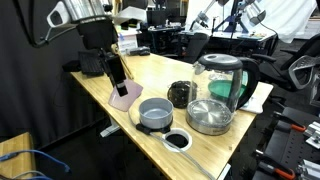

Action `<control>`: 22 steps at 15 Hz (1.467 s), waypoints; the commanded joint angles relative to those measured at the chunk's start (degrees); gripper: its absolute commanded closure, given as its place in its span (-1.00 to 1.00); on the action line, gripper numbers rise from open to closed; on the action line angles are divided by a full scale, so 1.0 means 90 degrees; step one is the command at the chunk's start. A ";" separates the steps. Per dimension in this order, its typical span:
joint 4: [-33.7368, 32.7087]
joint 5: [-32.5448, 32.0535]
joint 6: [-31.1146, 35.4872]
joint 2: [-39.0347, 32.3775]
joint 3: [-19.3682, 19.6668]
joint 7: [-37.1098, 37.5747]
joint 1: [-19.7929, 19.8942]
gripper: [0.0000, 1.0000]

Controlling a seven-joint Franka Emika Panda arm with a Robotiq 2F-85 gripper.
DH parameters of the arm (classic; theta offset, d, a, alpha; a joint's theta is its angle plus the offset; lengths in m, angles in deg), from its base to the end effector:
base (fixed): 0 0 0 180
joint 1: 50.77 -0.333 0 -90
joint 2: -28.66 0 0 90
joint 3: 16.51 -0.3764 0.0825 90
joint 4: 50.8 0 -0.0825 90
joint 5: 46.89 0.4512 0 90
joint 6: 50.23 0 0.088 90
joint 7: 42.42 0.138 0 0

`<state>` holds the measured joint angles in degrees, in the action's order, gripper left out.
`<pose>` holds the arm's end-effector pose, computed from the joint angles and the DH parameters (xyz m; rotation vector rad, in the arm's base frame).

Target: Remove the lid from the gray pot then pour some contents from the pink cup into the gray pot

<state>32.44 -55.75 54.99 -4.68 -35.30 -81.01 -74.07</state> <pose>0.6131 0.4759 0.3387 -2.3446 -2.0271 0.2604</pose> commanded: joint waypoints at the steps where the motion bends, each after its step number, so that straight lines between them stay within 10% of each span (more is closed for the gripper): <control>1: 0.1011 0.0399 0.0743 0.0519 -0.0241 -0.0371 0.0338 0.13; 6: 0.1264 0.0391 0.0876 0.0502 -0.0223 -0.0134 0.0221 0.13; 7: 0.1366 0.0387 0.0919 0.0556 -0.0233 -0.0107 0.0215 -0.37; 16: 0.1282 0.0387 0.0916 0.0473 -0.0227 -0.0108 0.0213 -0.37; 17: 0.1281 0.0387 0.0916 0.0473 -0.0227 -0.0108 0.0214 0.13; 22: 0.1677 0.0586 0.1502 0.0815 -0.0396 -0.0455 0.0373 0.13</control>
<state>44.44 -51.94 65.16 -0.02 -37.59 -82.85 -72.28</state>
